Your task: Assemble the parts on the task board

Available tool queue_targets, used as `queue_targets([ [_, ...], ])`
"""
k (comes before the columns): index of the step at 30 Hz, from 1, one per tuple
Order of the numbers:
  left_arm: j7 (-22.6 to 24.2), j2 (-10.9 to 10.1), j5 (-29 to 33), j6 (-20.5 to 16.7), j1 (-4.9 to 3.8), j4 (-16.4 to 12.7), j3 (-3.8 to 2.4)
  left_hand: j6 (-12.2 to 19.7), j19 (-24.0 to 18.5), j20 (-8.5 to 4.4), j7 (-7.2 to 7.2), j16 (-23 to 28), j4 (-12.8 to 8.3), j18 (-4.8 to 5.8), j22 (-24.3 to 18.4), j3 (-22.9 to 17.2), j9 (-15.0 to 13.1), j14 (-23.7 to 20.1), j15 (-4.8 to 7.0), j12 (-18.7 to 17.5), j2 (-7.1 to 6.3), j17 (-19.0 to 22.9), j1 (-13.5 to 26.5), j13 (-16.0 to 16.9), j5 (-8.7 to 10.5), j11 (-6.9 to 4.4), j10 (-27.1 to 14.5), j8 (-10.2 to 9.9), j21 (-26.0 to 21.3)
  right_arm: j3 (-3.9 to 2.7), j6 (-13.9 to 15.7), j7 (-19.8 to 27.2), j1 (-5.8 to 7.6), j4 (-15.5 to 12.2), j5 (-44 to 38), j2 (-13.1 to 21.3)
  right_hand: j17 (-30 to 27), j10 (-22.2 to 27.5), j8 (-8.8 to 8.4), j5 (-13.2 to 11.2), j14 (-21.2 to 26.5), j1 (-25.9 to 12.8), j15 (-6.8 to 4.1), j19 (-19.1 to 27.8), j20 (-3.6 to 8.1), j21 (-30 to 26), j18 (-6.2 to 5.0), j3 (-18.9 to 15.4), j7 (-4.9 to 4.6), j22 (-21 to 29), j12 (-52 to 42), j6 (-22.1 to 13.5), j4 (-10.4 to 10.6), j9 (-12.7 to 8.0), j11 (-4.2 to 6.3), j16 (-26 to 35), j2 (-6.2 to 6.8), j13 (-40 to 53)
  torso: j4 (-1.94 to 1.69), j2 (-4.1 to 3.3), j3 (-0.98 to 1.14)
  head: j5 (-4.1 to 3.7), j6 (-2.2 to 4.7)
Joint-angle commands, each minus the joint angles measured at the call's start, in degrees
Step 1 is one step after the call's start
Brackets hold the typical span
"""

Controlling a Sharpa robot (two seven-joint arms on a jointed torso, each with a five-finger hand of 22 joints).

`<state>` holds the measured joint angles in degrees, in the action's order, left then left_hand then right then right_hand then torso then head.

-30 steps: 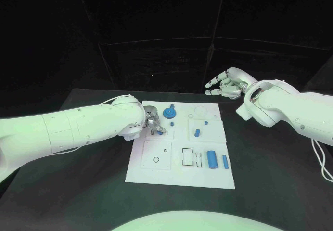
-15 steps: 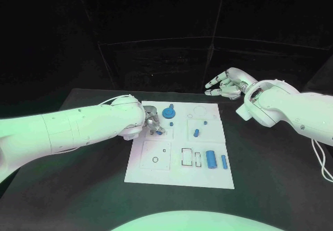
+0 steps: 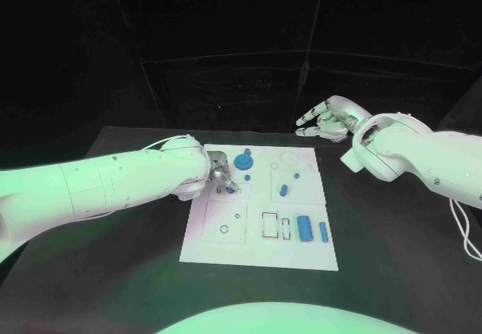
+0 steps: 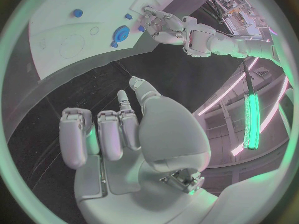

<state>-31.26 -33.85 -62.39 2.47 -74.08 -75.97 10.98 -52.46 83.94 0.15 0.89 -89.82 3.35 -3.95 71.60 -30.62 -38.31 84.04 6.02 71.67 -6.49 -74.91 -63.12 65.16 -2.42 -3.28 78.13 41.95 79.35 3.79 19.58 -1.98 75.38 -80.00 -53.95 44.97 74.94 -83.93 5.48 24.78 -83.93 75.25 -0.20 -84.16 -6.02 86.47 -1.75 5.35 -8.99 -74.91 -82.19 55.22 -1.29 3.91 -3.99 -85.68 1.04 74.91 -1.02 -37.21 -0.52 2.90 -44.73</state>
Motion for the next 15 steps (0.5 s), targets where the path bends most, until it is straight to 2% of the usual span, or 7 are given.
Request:
queue_targets([
  [1, -0.6, 0.0, -0.6, 1.2, 0.1, 0.1, 0.1, -0.8, 0.9, -0.39, -0.39, -0.2, -0.2, 0.55, 0.3, 0.3, -0.1, 6.0, 0.47, 0.4, 0.12, -15.1, 1.2, 0.3, -0.28, -0.04, 0.5, 0.2, 0.4, -0.04, -0.4, 0.0, 0.12, -0.1, -0.2, 0.0, 5.5, -1.2, -0.31, 0.2, -4.0, -0.6, -0.39, -1.4, 0.38, -0.3, -0.22, 0.4, 0.06, -6.5, 0.4, 0.5, 0.0, -0.1, 0.24, 0.3, 0.16, 8.7, -0.07, -0.02, 0.0, -0.01, -0.04],
  [15, -0.5, 0.2, -0.2, 0.8, 0.11, 1.0, 0.09, -1.7, 1.3, -0.55, -0.59, -0.2, 2.1, 0.79, 1.7, 4.1, 0.1, 6.0, 0.63, 0.9, 1.15, -15.1, 5.3, 0.8, -0.27, -0.21, 1.1, 0.2, 1.2, -0.04, -0.2, 0.1, 0.12, -0.1, -0.4, -0.1, 5.4, -1.2, -0.32, 0.2, -4.0, -0.6, -0.39, -1.4, 0.37, -0.3, -0.24, 0.4, 0.06, -6.4, 0.4, 0.5, 0.0, -0.1, 0.24, 0.3, 0.19, 8.7, -0.01, 0.03, 0.02, 0.02, -0.23],
])
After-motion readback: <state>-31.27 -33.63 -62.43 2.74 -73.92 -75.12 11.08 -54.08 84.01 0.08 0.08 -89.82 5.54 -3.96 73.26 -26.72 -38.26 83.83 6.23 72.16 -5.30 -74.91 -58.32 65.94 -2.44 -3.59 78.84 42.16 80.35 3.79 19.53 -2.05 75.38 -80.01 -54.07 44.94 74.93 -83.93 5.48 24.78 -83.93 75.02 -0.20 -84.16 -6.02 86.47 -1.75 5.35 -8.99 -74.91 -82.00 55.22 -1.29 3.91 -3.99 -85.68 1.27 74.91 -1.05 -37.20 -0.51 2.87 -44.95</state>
